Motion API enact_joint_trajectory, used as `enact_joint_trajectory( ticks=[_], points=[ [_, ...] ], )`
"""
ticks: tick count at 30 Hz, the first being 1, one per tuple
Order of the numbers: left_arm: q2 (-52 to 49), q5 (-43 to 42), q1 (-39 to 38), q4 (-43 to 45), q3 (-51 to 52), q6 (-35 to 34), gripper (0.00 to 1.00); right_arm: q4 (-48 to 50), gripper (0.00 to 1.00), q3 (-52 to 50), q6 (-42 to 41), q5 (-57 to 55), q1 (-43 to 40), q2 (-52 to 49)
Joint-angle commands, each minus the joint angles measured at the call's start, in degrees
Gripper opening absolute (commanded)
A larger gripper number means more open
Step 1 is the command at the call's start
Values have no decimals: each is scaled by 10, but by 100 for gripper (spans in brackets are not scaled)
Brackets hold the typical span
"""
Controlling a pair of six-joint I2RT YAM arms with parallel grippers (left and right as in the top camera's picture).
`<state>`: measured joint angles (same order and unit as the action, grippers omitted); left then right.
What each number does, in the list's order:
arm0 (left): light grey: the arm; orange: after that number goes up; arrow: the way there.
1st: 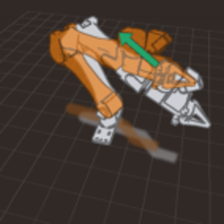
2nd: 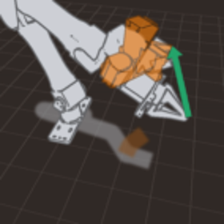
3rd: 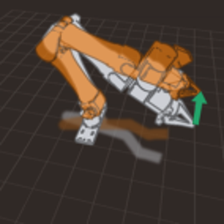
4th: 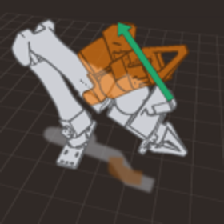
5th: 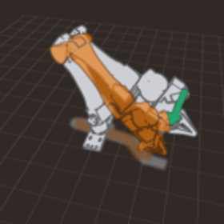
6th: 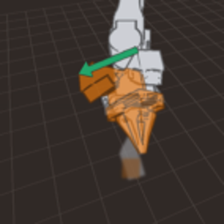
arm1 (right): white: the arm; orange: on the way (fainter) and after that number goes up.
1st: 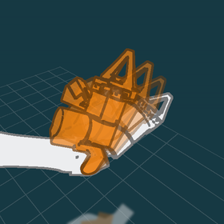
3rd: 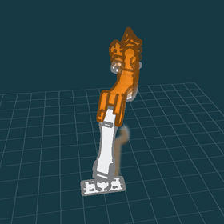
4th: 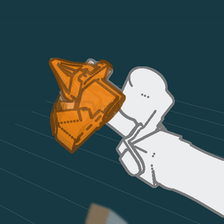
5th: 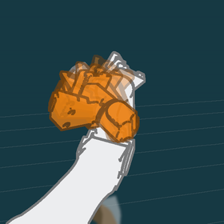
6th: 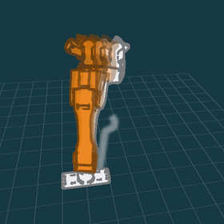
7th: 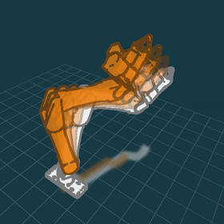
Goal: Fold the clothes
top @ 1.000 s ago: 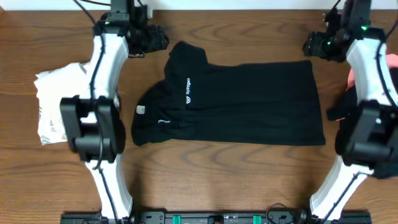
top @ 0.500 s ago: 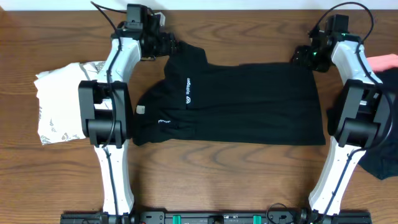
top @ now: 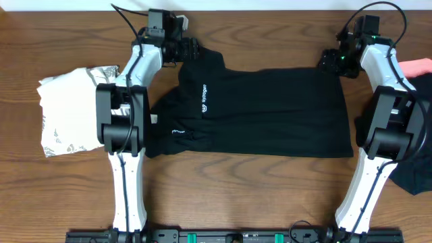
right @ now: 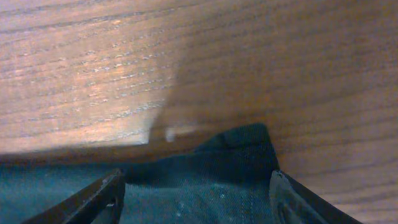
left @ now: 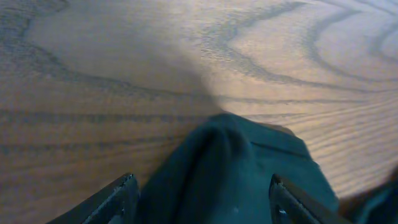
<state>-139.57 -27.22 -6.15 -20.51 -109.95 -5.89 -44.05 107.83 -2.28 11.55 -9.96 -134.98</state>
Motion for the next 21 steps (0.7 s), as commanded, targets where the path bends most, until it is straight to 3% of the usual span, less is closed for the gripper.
enact_joint_trajectory(
  ticks=[1, 4, 8, 11, 14, 17, 21],
  points=[
    [-13, -6, 1, 5, -13, 9, 68, -2, 72, 5, 7, -8, -3, -8],
    [-25, -6, 1, 2, -13, 9, 69, -2, 71, 3, 7, -8, -4, -8],
    [-32, -7, 0, -4, -13, 0, 66, -3, 62, 2, 7, -8, -4, -8],
    [-31, -12, 0, -10, -13, -3, 32, -3, 31, 2, 6, -8, -4, -8],
    [-31, -35, 0, -15, -13, -6, 13, -3, 8, 2, 6, -8, -4, -8],
    [-28, -37, 0, -23, -13, -15, 8, -5, 1, 1, 6, -8, -4, -8],
    [-15, -37, 0, -35, -13, -15, 8, -8, 1, 1, 6, -9, -4, -8]
  ],
)
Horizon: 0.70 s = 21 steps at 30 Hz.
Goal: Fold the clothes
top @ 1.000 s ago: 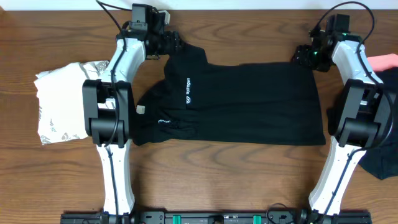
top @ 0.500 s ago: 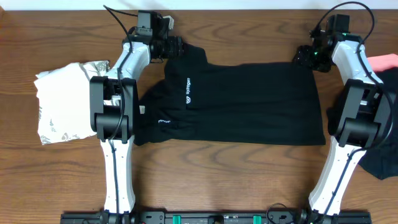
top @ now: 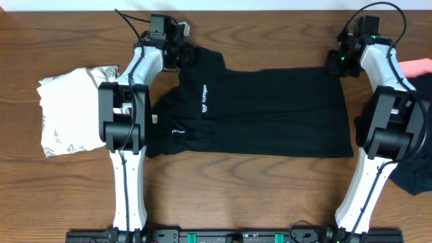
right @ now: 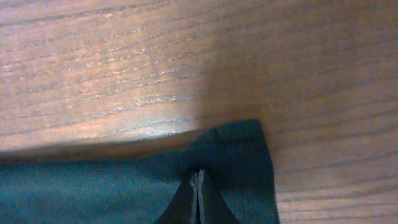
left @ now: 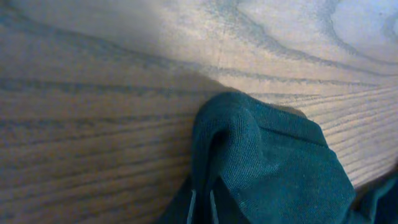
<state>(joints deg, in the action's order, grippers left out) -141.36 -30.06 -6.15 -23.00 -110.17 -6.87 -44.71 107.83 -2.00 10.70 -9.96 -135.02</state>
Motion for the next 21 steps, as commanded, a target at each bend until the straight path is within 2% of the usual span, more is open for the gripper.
enact_joint_trajectory(
  ticks=[1, 10, 11, 12, 13, 14, 17, 21],
  points=[
    [10, -9, 0, -14, -11, -5, 8, -1, 1, 1, 3, 0, -4, -8],
    [74, -10, 0, -41, -11, -5, 8, -2, 1, 1, 3, -3, -4, -8],
    [77, -10, 0, -46, -11, -5, 8, 0, 5, 1, 3, -8, -4, -8],
    [79, -10, 0, -51, -11, -5, 8, 3, 27, 1, 3, -11, -5, -7],
    [80, -10, 0, -56, -11, -5, 8, 6, 40, 2, 3, -13, -7, -7],
    [80, -10, 0, -62, -11, -5, 8, 8, 46, 3, 3, -15, -9, -7],
    [80, -10, 0, -77, -11, -4, 8, 8, 46, 4, -2, -15, -21, -7],
    [80, -10, 0, -80, -11, -5, 9, 11, 40, 4, -19, -14, -38, -7]
  ],
)
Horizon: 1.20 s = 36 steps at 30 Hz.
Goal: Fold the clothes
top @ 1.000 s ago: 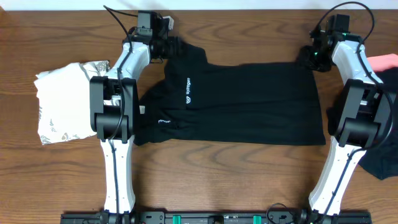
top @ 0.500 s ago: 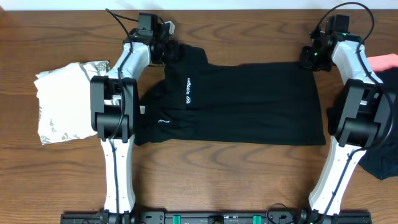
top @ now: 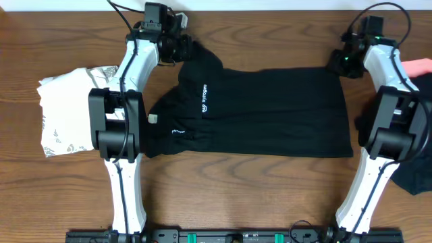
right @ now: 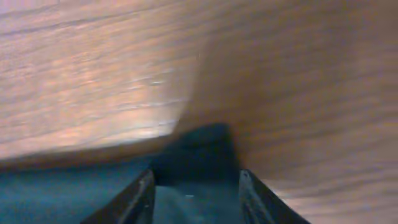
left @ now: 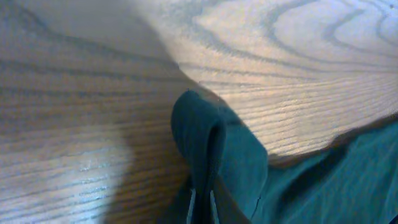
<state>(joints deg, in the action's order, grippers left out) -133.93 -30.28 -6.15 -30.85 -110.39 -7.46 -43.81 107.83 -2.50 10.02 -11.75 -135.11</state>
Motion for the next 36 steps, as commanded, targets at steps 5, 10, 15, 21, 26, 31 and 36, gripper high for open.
enact_joint_trajectory(
  ticks=[5, 10, 15, 21, 26, 31, 36],
  points=[
    [6, -8, 0, -2, -9, 1, 8, 12, 38, 4, -13, -5, -29, -7],
    [6, -8, 0, -2, -9, 1, 8, 34, 40, 3, -13, 28, -28, -7],
    [6, -8, 0, -4, -9, 1, 8, 35, 44, 2, -23, 41, -21, -16],
    [6, -8, 0, -4, -9, 1, 8, 29, 44, 2, -45, 62, -14, -52],
    [6, -8, 0, -7, -9, 1, 8, 17, 14, 2, -45, 79, -11, -76],
    [6, -8, 0, -17, -9, 1, 8, 13, 1, 2, -45, 78, -14, -76],
    [6, -1, 2, -35, -9, 1, 8, -2, 1, 2, -45, 66, -21, -73]
  ],
)
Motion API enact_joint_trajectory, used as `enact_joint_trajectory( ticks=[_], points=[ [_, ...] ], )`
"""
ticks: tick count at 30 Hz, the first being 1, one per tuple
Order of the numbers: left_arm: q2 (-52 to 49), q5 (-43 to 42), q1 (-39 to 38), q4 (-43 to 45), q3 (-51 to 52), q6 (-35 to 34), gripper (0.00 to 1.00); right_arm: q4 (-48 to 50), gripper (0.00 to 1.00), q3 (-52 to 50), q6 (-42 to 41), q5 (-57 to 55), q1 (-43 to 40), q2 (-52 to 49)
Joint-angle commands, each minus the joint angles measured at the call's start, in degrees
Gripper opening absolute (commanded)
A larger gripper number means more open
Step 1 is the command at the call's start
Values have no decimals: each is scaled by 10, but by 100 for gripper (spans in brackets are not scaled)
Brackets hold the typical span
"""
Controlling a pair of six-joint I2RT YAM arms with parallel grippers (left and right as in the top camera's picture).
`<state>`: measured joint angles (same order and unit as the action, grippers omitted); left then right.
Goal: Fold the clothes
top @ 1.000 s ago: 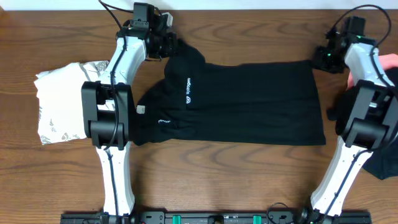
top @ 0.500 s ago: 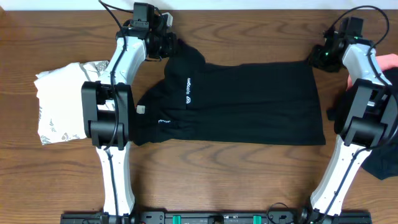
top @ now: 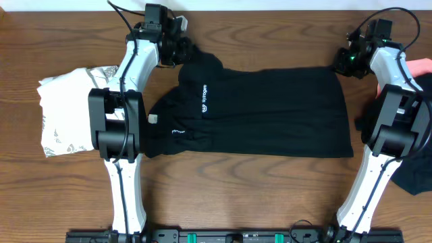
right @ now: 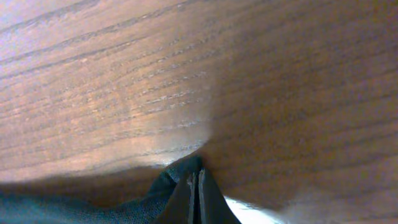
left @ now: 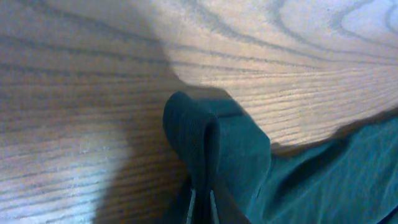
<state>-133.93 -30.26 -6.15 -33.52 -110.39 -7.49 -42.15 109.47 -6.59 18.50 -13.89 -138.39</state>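
Note:
A black shirt [top: 263, 111] with a small white logo lies spread across the table. My left gripper [top: 181, 48] is at the shirt's far left corner, shut on it. In the left wrist view a raised fold of the cloth [left: 214, 143] runs down into my left gripper [left: 200, 200]. My right gripper [top: 343, 62] is at the far right corner. In the right wrist view my right gripper [right: 195, 186] is shut on the very tip of the cloth [right: 166, 186], which rises only slightly above the wood.
A folded white and grey patterned garment [top: 66, 111] lies at the left of the table. A pink item [top: 418, 66] shows at the right edge, and a dark garment [top: 413, 177] lies at the lower right. Both arm columns stand beside the shirt's short sides.
My right gripper was open around the shirt's far right corner and is now shut on its tip, slightly further right. The left gripper still holds its corner in about the same place.
Both grippers stood open around the shirt's far corners. Then both were shut on them. After that the left held its corner a little further left while the right was open again. Now both are shut on their corners.

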Motion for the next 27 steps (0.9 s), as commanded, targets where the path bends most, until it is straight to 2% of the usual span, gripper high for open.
enact_joint_trajectory(
  ticks=[1, 10, 16, 27],
  points=[
    [6, -1, 3, -16, -9, 1, 8, -24, 1, -14, -4, -28, -2, -39],
    [15, -2, 20, -71, -9, 1, 6, -55, 1, -14, -2, -41, -32, 5],
    [45, -44, 20, -90, -9, 1, 6, -87, 1, -14, 1, -41, -38, 36],
    [110, -45, 20, -159, -9, 2, 6, -156, 1, -14, 5, -37, -37, 88]
  ],
)
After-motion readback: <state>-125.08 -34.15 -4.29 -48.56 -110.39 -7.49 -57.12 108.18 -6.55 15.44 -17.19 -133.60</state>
